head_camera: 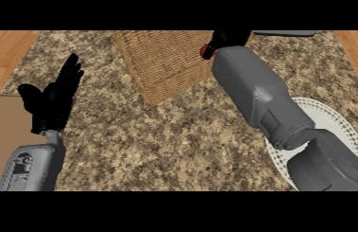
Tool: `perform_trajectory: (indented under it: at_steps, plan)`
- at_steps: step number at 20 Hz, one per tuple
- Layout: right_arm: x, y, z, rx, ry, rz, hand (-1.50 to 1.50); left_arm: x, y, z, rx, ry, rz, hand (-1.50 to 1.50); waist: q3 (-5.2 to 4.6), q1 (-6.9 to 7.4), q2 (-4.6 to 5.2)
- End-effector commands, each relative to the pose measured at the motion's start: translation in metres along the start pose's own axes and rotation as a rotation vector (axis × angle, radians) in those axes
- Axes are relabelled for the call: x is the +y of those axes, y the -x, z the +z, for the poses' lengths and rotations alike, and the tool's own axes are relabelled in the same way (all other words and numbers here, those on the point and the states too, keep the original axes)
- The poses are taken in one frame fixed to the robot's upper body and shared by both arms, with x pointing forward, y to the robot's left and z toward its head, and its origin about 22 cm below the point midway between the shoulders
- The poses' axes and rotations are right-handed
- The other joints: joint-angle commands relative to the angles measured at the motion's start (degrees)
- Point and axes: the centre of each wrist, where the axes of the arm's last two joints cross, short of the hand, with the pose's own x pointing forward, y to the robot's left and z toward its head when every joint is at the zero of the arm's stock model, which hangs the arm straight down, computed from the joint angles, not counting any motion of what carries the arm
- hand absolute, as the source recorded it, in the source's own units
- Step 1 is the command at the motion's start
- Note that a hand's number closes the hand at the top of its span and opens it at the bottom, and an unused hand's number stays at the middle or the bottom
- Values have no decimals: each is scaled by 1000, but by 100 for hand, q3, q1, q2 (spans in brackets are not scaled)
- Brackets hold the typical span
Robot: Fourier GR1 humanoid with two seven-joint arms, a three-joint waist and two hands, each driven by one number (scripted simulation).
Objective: Pick the tomato from the placemat and place it in the basket
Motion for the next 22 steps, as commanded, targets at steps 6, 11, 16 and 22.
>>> perform_trajectory:
  at_steps: [6, 11, 16, 22]
  plan:
    - [-18, -14, -1, 128, 129, -381, -150, 15, 11, 5, 29, -41, -4, 0, 4, -188, -63]
    - [-6, 7, -4, 186, 146, -543, -150, 5, 21, 19, 45, -58, -1, 0, 9, -360, -144]
    - [-5, 34, -10, 161, 93, -614, -150, 28, 21, 27, 47, -80, -7, 0, 6, -553, -226]
    - [-7, 69, 2, 75, 60, -648, -150, 40, 17, 24, 63, -95, 5, 0, 1, -660, -248]
